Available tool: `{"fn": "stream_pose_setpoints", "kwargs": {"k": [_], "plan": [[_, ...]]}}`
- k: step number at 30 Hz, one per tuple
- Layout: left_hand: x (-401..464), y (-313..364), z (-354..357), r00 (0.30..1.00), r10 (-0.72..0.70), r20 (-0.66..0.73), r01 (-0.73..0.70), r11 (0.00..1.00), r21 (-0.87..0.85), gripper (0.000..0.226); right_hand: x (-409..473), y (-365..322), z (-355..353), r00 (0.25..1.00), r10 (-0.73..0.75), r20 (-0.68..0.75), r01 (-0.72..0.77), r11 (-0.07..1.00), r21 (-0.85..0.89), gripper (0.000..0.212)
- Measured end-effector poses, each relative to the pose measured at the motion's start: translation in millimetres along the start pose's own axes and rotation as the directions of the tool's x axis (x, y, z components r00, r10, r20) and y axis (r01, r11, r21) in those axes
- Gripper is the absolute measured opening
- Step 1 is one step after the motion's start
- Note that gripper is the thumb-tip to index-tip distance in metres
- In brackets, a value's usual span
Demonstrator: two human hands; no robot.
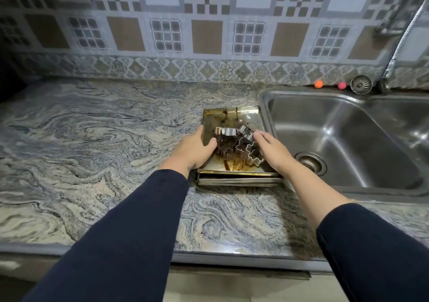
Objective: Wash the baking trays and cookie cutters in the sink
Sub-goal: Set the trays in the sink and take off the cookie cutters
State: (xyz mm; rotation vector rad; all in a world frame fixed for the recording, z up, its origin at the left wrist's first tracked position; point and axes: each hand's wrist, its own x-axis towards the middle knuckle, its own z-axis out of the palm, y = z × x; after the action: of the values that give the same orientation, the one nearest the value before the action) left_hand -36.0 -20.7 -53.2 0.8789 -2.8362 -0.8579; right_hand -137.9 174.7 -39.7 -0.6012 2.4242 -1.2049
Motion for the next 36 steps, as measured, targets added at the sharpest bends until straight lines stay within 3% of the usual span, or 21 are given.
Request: {"fn": "stream_pose_setpoints", "kwargs": {"k": [7,14,18,25,36], "plan": [[-1.0,-9.4,5.1,1.0,0.013,0.024,-0.004,0.947,-0.32,0.068,-0.1,-20.7,-3.2,0.997,0.065,0.038,-0.07,0.988,0.139,0.043],[2.9,-13.5,10.5,0.997,-0.022,0.078,0.07,0.72,-0.691,0.074,-10.1,-29.8,-0.9,0.994,0.106,-0.016,-0.099,0.966,0.237,0.046],[0.9,1.6,9.9,0.996,0.012,0.088,0.056,0.68,-0.731,0.073,-22.9,-23.8,-8.1,0.992,0.104,-0.069,-0.081,0.958,0.276,0.047],[-0.7,72.9,18.8,0.977,0.192,0.094,-0.076,0.72,-0.69,0.066,-48.0,12.6,-58.7,0.97,0.147,-0.194,-0.079,0.943,0.322,0.052],[-35.6,245.4,120.6,0.894,0.378,0.241,-0.113,0.709,-0.696,0.069,-117.2,126.3,-204.9,0.863,0.301,-0.405,-0.157,0.923,0.352,0.062]]}}
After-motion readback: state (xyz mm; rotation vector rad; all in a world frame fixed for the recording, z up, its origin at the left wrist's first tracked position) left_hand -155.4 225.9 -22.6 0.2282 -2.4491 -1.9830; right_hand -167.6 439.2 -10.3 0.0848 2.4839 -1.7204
